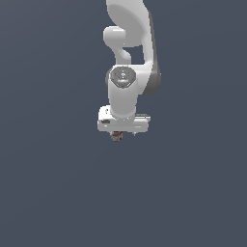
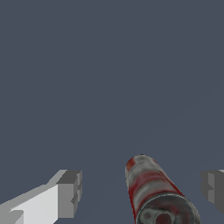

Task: Pick up the object and move it to a goal position.

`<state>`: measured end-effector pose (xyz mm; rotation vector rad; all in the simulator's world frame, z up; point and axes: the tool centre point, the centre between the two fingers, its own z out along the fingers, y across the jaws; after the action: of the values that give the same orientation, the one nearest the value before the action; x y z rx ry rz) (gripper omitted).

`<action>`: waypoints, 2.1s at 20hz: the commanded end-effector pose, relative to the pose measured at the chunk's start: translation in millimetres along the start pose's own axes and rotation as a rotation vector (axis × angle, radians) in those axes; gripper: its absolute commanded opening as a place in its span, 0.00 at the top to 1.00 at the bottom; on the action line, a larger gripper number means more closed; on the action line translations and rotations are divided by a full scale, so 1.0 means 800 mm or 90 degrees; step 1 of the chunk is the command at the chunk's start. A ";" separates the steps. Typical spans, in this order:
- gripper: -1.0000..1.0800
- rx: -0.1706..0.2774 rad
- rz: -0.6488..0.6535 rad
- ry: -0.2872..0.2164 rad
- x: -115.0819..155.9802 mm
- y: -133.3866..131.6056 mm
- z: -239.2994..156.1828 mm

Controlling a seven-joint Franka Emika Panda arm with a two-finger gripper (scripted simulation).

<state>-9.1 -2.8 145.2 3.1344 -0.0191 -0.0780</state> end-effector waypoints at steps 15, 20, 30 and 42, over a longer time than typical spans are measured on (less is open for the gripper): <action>0.04 -0.003 0.024 -0.001 -0.002 0.037 -0.010; 0.04 -0.002 0.052 0.004 -0.014 0.038 -0.005; 0.04 0.005 0.162 0.021 -0.061 0.044 0.016; 0.04 0.010 0.227 0.031 -0.090 0.047 0.027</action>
<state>-81.6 -39.7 127.7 3.0895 -0.5679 -0.0016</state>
